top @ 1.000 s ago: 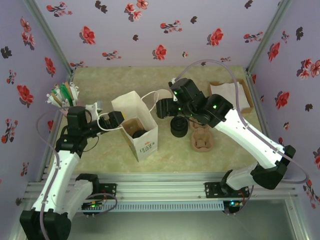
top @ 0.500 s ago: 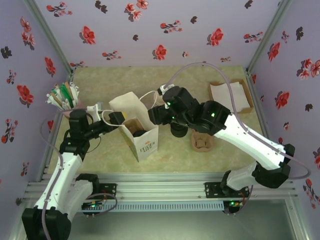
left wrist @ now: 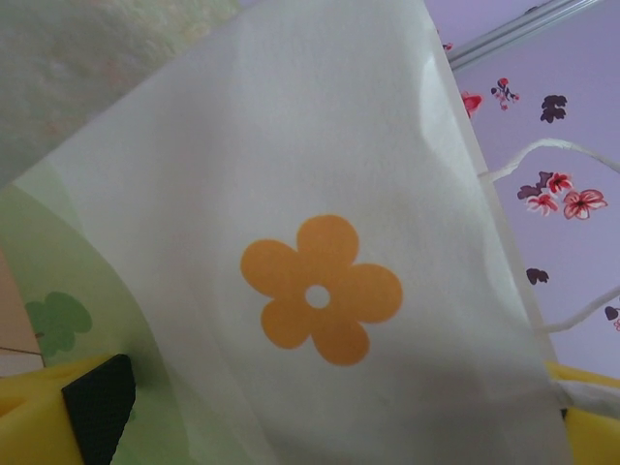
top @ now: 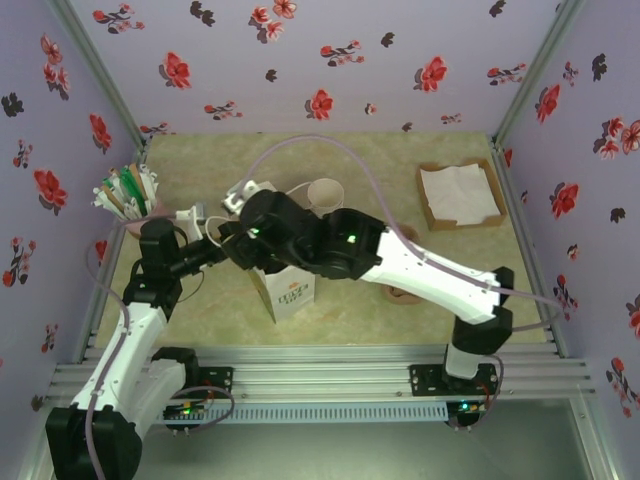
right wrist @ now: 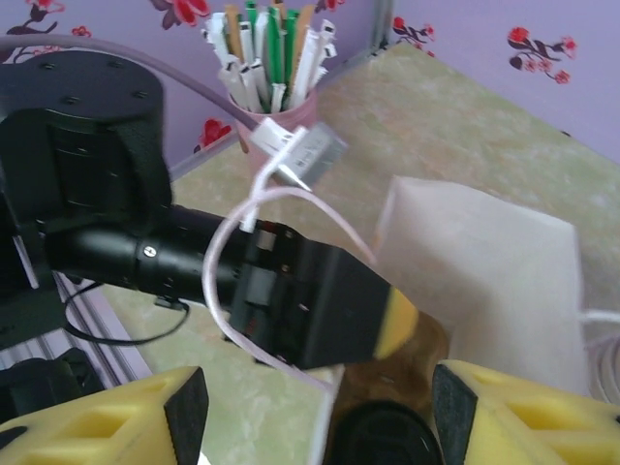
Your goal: Pack the takeout coffee
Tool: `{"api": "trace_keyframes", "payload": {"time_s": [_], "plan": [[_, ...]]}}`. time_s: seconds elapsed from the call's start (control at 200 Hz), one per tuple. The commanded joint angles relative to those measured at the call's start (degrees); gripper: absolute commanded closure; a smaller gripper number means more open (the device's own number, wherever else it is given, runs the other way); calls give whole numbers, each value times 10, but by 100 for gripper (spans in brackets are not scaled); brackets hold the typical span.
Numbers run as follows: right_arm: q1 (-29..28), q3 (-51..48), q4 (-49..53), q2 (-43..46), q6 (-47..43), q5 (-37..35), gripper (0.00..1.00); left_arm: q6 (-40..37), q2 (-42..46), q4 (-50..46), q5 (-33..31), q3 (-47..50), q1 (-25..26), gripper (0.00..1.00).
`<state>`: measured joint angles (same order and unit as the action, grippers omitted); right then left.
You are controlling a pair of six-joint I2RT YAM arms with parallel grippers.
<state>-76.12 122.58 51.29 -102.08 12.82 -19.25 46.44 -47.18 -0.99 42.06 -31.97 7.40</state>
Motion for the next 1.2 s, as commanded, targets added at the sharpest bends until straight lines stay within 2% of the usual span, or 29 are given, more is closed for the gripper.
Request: {"api": "trace_keyframes", "payload": {"time_s": [0.0,0.175,0.31,0.475,0.56,0.765,0.85,1.19], "plan": [[-14,50,18,-39,-34,-39,31,-1,-2,11,10,8,3,1],[-21,127,44,-109,-32,-69,26,0,-2,10,11,10,3,1],[-20,178,73,-153,-29,-111,29,-1,-2,10,10,11,2,1],[-8,210,109,-174,2,-141,55,0,0,3,10,9,2,1],[2,209,117,-171,17,-144,76,-5,5,-14,9,2,2,1],[13,201,126,-166,38,-153,97,-17,26,-75,7,-15,-1,1],[20,197,132,-166,48,-156,100,-20,36,-99,8,-24,-3,1],[34,160,122,-150,77,-123,100,9,65,-84,20,-40,-9,1]]}}
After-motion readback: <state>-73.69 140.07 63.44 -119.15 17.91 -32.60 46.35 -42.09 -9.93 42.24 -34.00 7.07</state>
